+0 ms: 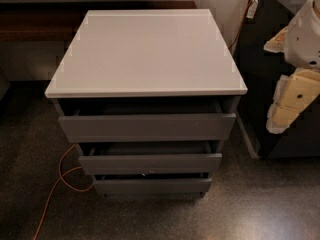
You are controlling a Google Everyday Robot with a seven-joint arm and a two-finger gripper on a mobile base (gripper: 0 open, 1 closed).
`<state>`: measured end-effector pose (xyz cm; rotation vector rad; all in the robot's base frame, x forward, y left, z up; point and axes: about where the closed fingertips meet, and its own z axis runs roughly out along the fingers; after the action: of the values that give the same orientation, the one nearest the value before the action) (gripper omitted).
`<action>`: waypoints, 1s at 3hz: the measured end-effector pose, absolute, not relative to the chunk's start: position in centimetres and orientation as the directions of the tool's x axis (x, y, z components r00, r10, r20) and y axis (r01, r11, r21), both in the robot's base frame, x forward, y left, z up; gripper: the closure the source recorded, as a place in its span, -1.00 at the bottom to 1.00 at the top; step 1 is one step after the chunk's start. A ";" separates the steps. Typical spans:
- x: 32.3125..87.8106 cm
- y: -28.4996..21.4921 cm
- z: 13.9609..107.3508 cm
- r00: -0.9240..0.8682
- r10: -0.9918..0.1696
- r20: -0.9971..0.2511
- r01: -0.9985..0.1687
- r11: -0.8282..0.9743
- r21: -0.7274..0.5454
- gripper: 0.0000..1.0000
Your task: Pick green can from bottom drawer and place on counter
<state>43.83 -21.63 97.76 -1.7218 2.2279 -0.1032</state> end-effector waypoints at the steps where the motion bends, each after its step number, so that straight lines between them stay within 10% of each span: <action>1: 43.9 -21.5 97.6 -0.218 -0.952 -0.215 -0.930 0.269 -0.251 -1.00; 3: 44.2 -20.3 94.7 -0.217 -0.937 -0.275 -0.931 0.284 -0.231 -1.00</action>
Offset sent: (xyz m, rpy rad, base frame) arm 0.0032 0.0100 -0.0166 0.0597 0.0072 0.0220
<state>44.17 -20.29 94.71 -1.6885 2.2014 -0.0230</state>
